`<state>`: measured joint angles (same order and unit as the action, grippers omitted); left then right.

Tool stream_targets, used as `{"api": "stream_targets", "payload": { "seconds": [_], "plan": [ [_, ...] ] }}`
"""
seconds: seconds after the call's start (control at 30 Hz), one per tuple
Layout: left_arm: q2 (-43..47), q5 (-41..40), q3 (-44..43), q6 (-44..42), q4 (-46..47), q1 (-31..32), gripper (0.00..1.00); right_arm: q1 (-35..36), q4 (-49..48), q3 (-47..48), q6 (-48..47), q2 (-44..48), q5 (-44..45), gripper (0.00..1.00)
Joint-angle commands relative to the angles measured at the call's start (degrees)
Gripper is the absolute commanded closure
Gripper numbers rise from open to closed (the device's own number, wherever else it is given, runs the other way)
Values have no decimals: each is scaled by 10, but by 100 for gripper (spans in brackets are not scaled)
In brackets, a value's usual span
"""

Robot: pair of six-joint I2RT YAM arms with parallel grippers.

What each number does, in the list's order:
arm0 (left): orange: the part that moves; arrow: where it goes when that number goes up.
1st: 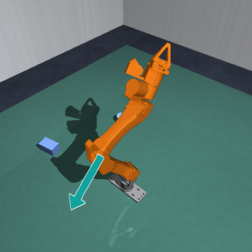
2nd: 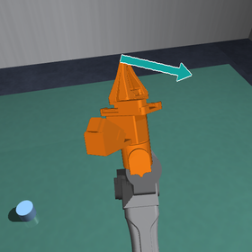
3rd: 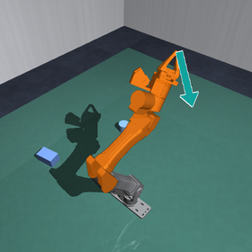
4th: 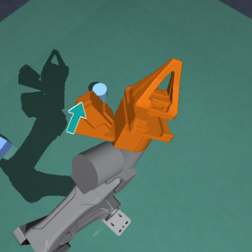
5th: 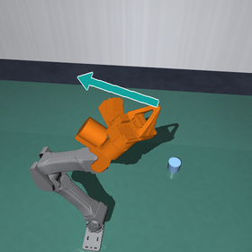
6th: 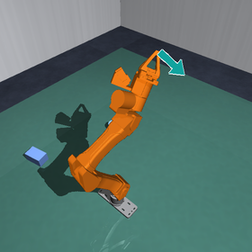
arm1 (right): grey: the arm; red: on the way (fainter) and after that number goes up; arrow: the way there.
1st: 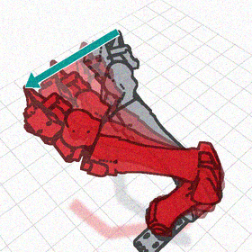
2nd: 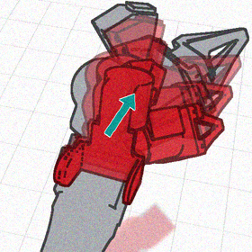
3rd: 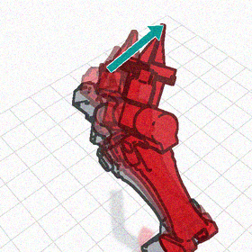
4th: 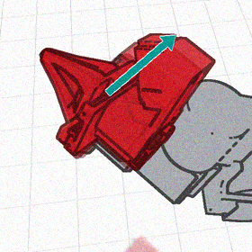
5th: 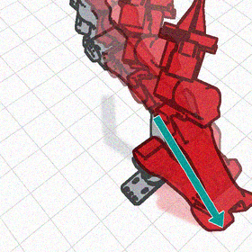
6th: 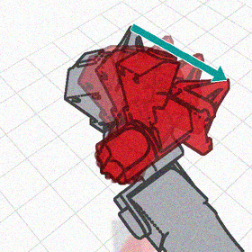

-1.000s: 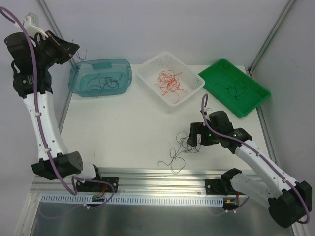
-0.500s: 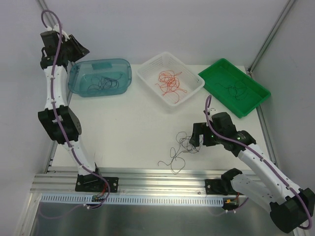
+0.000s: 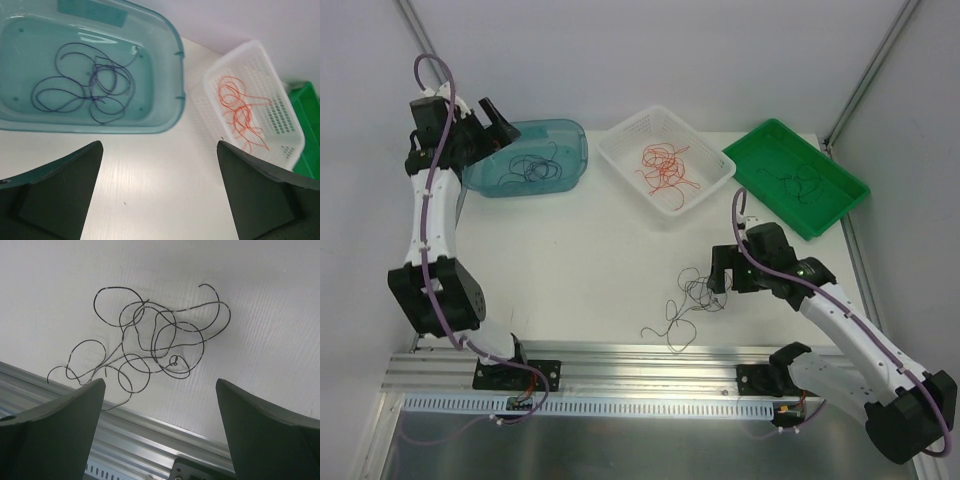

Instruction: Untangle the cables

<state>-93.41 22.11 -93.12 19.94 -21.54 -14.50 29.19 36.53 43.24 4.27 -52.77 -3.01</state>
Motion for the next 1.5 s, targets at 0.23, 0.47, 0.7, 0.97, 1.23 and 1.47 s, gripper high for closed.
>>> {"api": "stream_targets", "payload": {
  "seconds": [0.23,0.47,0.7,0.97,1.23,1.47],
  "plan": [
    [298,69,308,12,12,75,1,3,-33,47,24,-94,8,1],
    [423,74,491,-35,-1,143,1,63,-17,64,14,-148,19,15],
    [414,49,565,-49,0,160,1,143,-18,94,14,-203,75,18],
    [379,87,559,-39,-2,160,1,197,-11,191,-32,-340,91,29],
    [412,58,566,-50,-4,160,1,212,-9,244,5,-460,130,49],
    [412,65,564,-48,-4,160,1,232,15,279,-5,-480,150,88]
  ]
}}
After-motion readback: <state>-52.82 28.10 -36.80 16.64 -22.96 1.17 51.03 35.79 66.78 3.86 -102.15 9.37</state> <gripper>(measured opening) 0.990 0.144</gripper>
